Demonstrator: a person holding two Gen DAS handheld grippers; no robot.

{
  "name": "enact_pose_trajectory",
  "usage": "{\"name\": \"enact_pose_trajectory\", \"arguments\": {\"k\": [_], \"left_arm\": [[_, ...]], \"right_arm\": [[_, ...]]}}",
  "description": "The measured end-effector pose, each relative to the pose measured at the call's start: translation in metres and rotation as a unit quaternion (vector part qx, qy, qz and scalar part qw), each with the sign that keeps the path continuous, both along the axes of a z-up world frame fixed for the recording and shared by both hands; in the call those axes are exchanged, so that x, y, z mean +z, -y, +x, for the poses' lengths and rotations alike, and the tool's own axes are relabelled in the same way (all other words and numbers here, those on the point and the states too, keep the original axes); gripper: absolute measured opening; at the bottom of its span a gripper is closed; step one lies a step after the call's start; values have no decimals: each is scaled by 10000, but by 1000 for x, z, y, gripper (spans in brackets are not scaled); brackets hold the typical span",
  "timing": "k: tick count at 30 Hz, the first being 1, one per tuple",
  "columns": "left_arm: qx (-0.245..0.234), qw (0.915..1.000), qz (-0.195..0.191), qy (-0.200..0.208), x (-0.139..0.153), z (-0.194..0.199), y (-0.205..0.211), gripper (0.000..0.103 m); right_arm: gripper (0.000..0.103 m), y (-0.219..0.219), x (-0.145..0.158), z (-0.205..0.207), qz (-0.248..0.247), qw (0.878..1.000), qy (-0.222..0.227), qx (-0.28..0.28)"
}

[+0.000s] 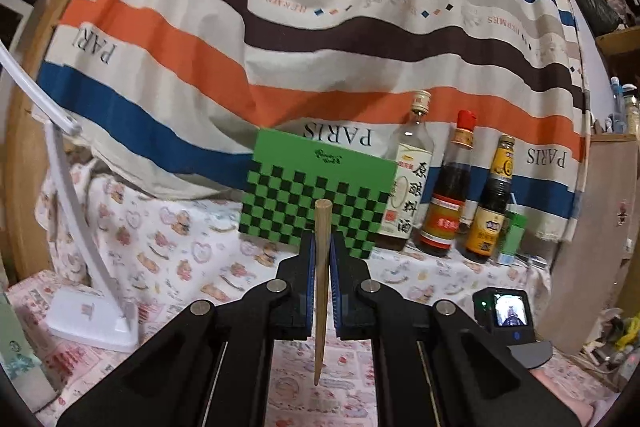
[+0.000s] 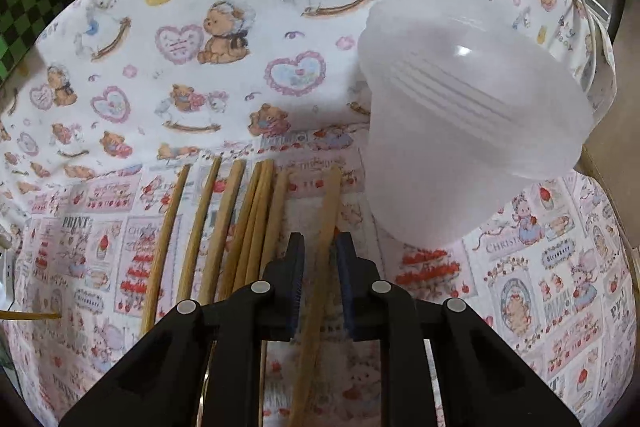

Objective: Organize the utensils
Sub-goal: 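Close the right tool on a bamboo chopstick while the left tool lifts its chopstick, then carry both held chopsticks over the plastic cup and lower them in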

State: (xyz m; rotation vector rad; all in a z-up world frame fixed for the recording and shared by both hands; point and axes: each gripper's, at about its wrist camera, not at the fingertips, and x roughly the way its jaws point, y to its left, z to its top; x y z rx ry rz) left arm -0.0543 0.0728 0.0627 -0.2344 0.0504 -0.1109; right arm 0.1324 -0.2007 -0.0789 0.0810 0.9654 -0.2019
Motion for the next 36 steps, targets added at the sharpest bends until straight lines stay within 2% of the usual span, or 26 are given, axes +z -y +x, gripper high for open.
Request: {"name": "enact_pose_trajectory", "arguments": {"k": [2,5,9,11,14,16,18,21,25,30,32,34,36], "left_arm": [[77,9999,78,54,0,-1,2,6],[96,9998,145,9,-1,0,4,6],[27,9997,233,-53,-1,1,7,6],[-29,9995,301,-83,0,2,11,6],[-212,9987,404,-224,10,7,20,6],[-309,9985,413,-168,22,5,28,6],[-341,9974,622,-151,40,5,42,6],[-400,9957,832,-46,67,5,66,6],[-510,9937,999,61,92,16,98,6],[-933,9937,619,-78,98,45,130,6],[-1115,9921,551,-128,98,56,146,6],[-1221,9911,494,-190,99,66,162,6],[-1366,9897,333,-266,99,76,175,6]], "right_arm": [[8,-3,-3,3,-53,9999,63,67],[8,5,0,3,337,9988,167,320],[8,13,35,-12,686,9914,919,626],[8,14,62,-26,885,9805,1533,854],[8,18,101,-52,1106,9566,2395,1235],[8,14,128,-71,955,9413,2897,1448],[8,15,152,-91,767,9240,3377,1623],[8,30,190,-124,555,9060,3862,1640],[8,51,232,-156,574,8815,4372,1687],[8,74,248,-171,546,8521,4987,1491],[8,87,244,-167,434,8474,5129,1301],[8,93,240,-156,-7,8487,5174,1095],[8,106,232,-147,5,8480,5217,934]]}}
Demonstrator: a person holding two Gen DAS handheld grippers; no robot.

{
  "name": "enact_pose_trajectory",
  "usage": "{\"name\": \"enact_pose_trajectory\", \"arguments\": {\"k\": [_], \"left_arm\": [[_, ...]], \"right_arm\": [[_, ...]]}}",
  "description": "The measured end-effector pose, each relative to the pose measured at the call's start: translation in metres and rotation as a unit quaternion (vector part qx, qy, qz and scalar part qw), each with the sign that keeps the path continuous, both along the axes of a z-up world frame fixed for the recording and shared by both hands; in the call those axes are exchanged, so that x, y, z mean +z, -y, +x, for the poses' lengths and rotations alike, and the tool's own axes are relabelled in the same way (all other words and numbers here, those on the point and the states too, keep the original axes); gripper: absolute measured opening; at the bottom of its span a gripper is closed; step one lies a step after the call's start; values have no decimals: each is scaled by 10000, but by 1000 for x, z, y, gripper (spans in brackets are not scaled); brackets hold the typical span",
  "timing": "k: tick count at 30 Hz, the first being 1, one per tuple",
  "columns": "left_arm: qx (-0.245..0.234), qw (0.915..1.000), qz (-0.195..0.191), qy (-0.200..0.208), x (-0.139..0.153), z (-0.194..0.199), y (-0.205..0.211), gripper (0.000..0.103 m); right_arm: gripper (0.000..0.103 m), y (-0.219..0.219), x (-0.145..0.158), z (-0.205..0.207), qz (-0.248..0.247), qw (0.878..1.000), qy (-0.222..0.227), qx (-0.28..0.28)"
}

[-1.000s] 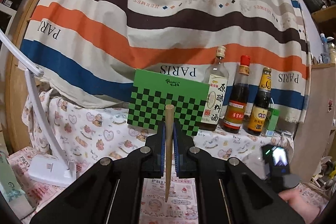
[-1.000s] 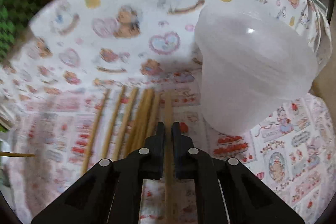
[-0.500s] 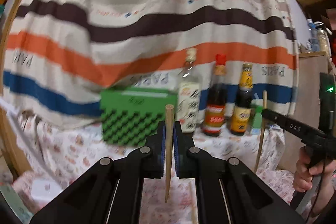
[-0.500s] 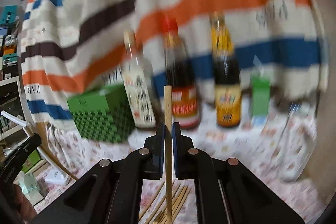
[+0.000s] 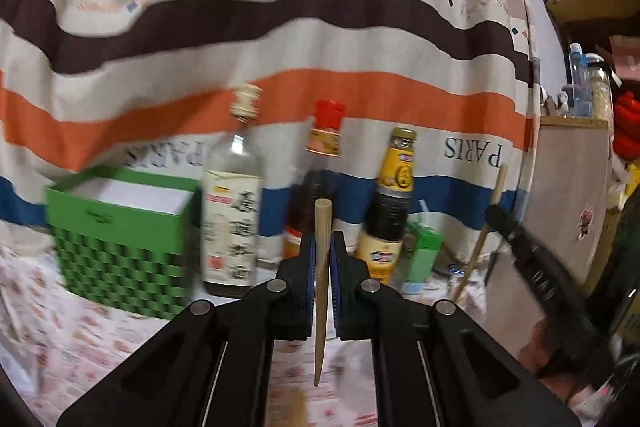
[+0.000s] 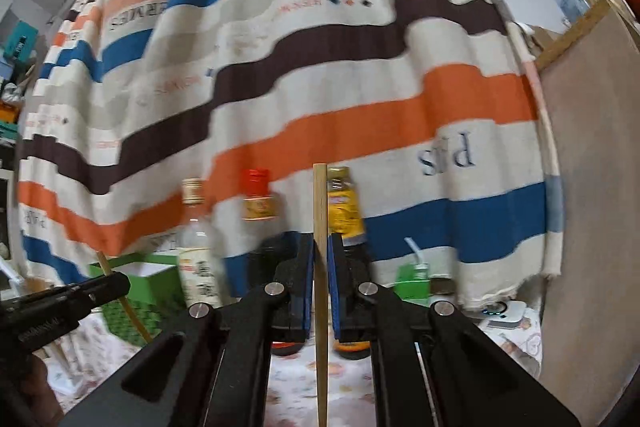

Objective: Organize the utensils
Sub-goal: 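Carry both held chopsticks over the plastic cup and lower them in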

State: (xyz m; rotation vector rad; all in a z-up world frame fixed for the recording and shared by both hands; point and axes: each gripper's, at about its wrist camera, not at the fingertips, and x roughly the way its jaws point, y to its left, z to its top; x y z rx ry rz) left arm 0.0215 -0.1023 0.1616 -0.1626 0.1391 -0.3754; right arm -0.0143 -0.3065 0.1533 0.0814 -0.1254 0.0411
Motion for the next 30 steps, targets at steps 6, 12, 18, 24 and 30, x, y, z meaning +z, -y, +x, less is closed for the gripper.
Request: {"name": "enact_pose_trajectory", "arguments": {"k": [6,12,18,24,30], "left_arm": [[38,9995,-311,-38,-1,19,27,6],[196,9987,-469,-45,-2,22,32,6],[362,9986,-101,370,13,5,45,6],[485,9964,216,655,9,-2,71,6],[365,9982,227,416,-1,23,89,6]], "right_arm": [[8,36,-21,15,716,9972,174,-162],[8,54,-46,43,1003,9941,-218,-345],[8,64,-67,68,1310,9884,-745,-190],[8,68,-72,84,1594,9798,-1209,31],[8,72,-75,97,1532,9755,-1559,-242]]}}
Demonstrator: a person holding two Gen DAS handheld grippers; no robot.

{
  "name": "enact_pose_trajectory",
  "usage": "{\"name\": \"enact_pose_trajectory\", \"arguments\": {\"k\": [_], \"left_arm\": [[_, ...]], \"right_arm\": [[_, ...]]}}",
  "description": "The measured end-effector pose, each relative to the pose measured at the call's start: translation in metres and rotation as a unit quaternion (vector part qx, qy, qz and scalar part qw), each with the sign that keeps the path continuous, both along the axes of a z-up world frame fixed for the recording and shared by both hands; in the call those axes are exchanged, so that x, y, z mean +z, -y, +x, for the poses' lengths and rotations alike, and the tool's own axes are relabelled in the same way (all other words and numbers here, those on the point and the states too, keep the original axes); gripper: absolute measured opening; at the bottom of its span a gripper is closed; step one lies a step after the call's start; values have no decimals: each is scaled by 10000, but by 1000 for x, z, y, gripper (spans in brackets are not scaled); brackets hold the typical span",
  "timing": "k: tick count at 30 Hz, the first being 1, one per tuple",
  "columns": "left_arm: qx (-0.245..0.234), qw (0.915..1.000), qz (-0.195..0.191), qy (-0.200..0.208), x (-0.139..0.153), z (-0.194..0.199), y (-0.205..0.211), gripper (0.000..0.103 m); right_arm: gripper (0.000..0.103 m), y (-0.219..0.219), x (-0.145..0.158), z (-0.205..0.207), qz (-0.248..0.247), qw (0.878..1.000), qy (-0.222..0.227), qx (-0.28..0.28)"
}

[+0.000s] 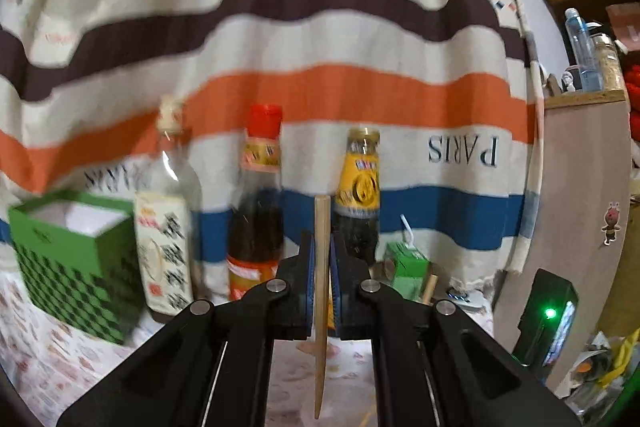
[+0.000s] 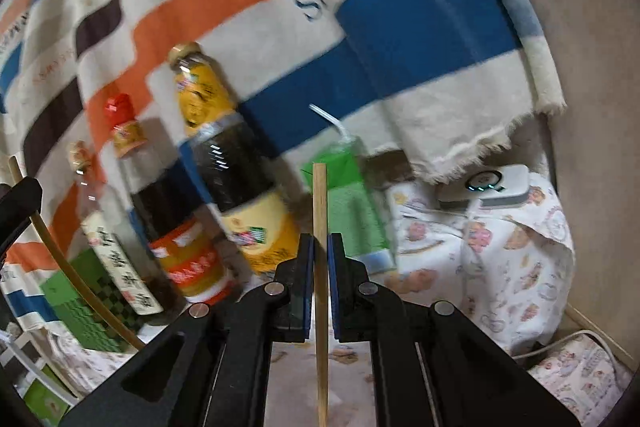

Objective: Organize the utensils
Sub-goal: 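Carry both held chopsticks over the plastic cup and lower them in, then open both tools to release the chopsticks into the cup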

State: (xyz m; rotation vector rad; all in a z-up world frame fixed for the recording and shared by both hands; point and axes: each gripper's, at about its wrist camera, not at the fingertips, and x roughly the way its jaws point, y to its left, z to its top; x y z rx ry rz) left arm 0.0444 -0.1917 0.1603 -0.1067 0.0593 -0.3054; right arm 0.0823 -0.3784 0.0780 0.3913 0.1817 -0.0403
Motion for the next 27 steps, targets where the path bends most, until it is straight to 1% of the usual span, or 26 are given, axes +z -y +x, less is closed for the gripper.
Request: {"name": "enact_pose_trajectory", "arguments": {"k": [2,4,6,7,9,10,12,13,15,17,19,21,24,27], "left_arm": [[90,10000,7,-24,-8,4,2,6],[51,9999,-19,-112,-17,10,3,6],[-31,9995,-116,-293,-29,19,3,6],[-55,9989,-154,-448,-36,25,4,6],[-118,9971,-239,-709,-45,35,4,6],[-145,9963,-285,-800,-47,38,4,6],[-295,9948,-146,-962,-50,42,9,6],[-265,9954,-50,-923,-52,40,11,6],[166,9969,47,-772,-54,35,13,6],[-33,9964,42,-848,-55,39,15,6],[-209,9949,-117,-977,-58,45,13,6],[-160,9941,-211,-1050,-62,48,12,6],[-238,9934,-86,-1120,-67,52,17,6],[-230,9934,33,-1121,-70,53,17,6]], "right_arm": [[8,6,-7,6,156,9998,-73,101],[8,14,-16,10,362,9991,-107,197],[8,20,-22,11,520,9982,-69,282],[8,22,-23,12,581,9978,-64,312],[8,28,-28,16,861,9951,-104,473],[8,29,-30,17,912,9945,-127,507],[8,28,-33,20,819,9954,-165,471],[8,27,-33,21,773,9958,-183,466],[8,28,-40,27,826,9945,-247,587],[8,29,-46,31,790,9946,-298,606],[8,28,-50,32,665,9962,-360,440],[8,28,-51,31,775,9950,-310,544],[8,22,-48,30,625,9959,-271,593],[8,21,-49,31,758,9937,-263,778]]}}
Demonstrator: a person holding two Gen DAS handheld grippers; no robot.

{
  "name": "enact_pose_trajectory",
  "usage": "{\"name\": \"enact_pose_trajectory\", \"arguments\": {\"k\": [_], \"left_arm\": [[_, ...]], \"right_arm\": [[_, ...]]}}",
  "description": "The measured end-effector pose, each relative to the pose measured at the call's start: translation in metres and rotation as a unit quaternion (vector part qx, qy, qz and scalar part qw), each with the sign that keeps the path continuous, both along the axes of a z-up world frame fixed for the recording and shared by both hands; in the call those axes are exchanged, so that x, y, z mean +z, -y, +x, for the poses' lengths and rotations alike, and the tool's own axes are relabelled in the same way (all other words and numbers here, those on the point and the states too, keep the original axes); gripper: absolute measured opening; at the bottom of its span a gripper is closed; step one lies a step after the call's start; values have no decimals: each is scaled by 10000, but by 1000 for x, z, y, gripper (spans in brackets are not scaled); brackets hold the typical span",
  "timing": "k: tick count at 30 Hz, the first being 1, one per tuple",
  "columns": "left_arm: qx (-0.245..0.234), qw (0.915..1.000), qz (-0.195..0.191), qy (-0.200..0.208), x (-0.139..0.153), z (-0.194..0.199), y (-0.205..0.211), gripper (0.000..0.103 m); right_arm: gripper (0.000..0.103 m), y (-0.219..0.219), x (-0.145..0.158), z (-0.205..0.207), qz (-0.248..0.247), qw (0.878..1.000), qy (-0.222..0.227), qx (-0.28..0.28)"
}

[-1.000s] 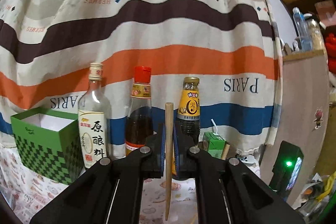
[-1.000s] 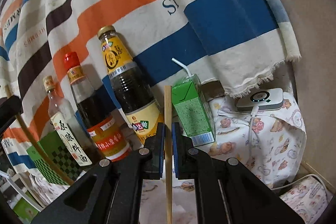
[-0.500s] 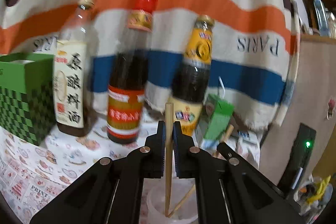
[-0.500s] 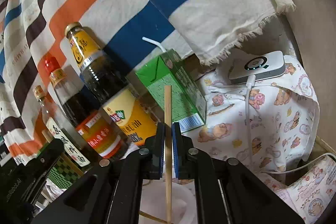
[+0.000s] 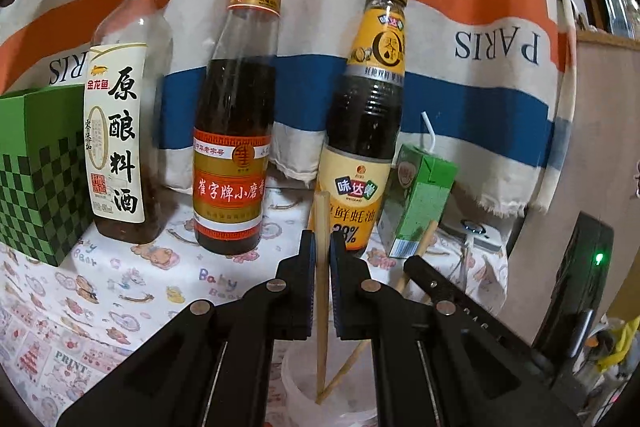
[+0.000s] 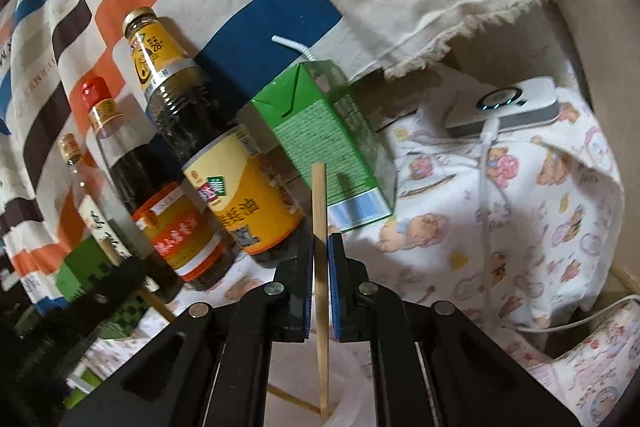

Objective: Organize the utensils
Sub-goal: 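Open both tools to release the chopsticks into the cup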

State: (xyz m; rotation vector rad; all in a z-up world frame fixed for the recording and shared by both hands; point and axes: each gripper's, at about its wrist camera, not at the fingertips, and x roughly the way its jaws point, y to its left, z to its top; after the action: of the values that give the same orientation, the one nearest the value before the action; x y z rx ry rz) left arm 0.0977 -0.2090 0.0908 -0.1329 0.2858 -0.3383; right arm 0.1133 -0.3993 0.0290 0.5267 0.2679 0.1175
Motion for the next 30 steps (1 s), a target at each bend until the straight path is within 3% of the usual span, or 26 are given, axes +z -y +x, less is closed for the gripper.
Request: {"name": "enact_pose_trajectory", "arguments": {"k": [2,4,6,7,11,14,16,18,22,25,30], "left_arm": [[-10,10000,-85,-1,1,-1,-6,6],[-53,9998,-170,-54,6,0,-12,18],[18,9999,-120,-36,10,-1,-17,27],[73,10000,-39,2,12,-2,-19,30],[274,9991,249,215,20,-13,-34,52],[512,9941,641,715,31,-31,-49,69],[706,9906,740,912,39,-42,-63,80],[809,9890,767,970,45,-51,-75,85],[1055,9846,894,1073,47,-68,-95,101],[871,9888,845,874,36,-72,-110,102],[883,9933,641,386,12,-69,-126,102]], "right_arm": [[8,-1,1,1,25,10000,-25,53],[14,-1,4,-1,43,9999,-43,91],[40,-2,9,-5,71,9999,57,88],[44,-2,11,-8,38,9999,108,31],[51,3,18,-13,-40,9997,152,-201],[57,12,26,-22,-9,9986,330,-417],[61,11,34,-32,-425,9944,512,-819],[62,10,41,-38,-709,9906,641,-981],[66,11,51,-36,-369,9971,654,-131],[69,-3,59,-34,-478,9949,659,595],[73,-26,67,-36,-573,9921,563,969]]}}
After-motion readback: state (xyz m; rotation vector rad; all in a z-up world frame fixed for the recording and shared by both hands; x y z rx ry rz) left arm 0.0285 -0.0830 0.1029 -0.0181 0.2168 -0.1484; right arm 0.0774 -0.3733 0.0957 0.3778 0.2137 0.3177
